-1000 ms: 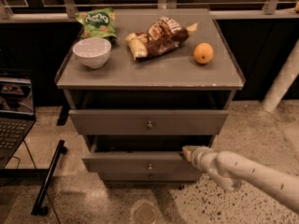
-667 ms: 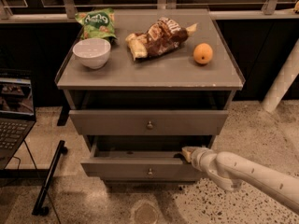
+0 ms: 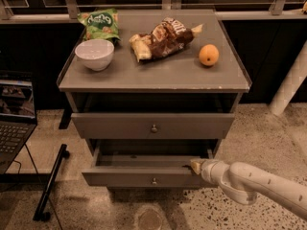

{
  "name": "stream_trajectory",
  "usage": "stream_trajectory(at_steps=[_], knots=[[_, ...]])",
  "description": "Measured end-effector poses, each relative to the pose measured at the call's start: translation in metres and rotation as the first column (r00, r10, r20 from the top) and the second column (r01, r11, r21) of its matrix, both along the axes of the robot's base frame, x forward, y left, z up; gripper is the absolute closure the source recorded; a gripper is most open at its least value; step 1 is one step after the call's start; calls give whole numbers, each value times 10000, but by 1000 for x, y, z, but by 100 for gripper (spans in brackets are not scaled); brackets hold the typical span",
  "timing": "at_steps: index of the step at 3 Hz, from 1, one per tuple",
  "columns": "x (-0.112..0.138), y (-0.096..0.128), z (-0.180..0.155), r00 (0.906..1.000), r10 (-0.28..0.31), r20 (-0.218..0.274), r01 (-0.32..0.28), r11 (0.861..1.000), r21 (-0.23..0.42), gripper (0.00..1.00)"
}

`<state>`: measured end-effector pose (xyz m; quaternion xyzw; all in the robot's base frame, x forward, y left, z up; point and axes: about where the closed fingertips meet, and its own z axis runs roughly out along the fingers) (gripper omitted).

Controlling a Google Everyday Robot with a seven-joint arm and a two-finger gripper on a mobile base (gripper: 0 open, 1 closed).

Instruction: Open middle drawer

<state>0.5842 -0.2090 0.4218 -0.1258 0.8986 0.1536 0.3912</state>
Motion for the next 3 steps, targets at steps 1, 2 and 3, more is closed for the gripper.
stream_trajectory(at_steps=[1,2,3], knots=[[4,3,-3,9995,115,-282,-119,9998,-134,100],[-6,15,-15,9925,515,-1113,-527,9986,-81,100],[-6,15,-12,9924,515,-1114,-527,9986,-80,100]])
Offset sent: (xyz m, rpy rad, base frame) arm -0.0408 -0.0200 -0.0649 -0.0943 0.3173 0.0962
